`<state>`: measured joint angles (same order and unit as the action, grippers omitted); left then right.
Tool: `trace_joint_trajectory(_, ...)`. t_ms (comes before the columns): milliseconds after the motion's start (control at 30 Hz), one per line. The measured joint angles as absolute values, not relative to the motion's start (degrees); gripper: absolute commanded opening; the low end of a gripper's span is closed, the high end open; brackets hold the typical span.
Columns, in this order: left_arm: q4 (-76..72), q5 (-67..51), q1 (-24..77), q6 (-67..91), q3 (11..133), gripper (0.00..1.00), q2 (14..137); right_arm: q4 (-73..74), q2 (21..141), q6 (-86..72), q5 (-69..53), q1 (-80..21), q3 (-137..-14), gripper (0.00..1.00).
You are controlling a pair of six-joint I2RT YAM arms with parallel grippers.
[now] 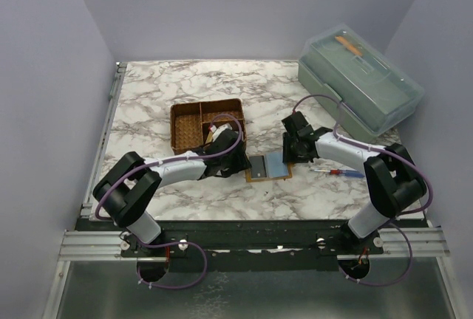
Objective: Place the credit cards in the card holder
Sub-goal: Insert the credit card into the card holder, then close the card holder at the center of the board.
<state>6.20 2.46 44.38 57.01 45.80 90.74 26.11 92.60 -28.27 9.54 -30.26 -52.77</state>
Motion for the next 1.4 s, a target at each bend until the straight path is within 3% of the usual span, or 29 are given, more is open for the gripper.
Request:
trace_joint_trajectory(100,-0.03,2.59,44.4,56.99,43.35,0.55,90.76,23.44,92.51,-27.81,8.86,-30.35,-51.88,0.2)
trace_joint_trajectory(200,-6.09,1.87,44.45,57.04,40.93,0.54,90.76,20.97,92.36,-27.75,8.51,-30.09,-50.54,0.17)
trace_joint_trajectory(600,-12.27,-2.61,45.58,57.28,38.63,0.57,87.64,17.02,90.7,-28.18,4.82,-28.99,-47.64,0.17)
trace_joint_trajectory(900,-21.12,-8.4,48.47,58.26,45.34,0.59,86.91,11.51,90.02,-33.82,-5.41,-29.19,-44.42,0.2)
trace_joint_trajectory(1000,-22.41,-9.65,48.51,58.54,46.59,0.61,87.11,11.57,90.0,-35.2,-5.93,-29.28,-44.25,0.16)
trace_joint_trajectory(1100,-19.75,-9.39,48.49,58.37,46.5,0.64,86.39,12.08,90.0,-36.23,-5.52,-29.28,-44.25,0.11)
trace_joint_trajectory(1400,-7.01,1.39,48.45,55.44,36.67,0.7,73.12,13.58,87.57,-37.41,-6.07,-28.69,-42.22,0.11)
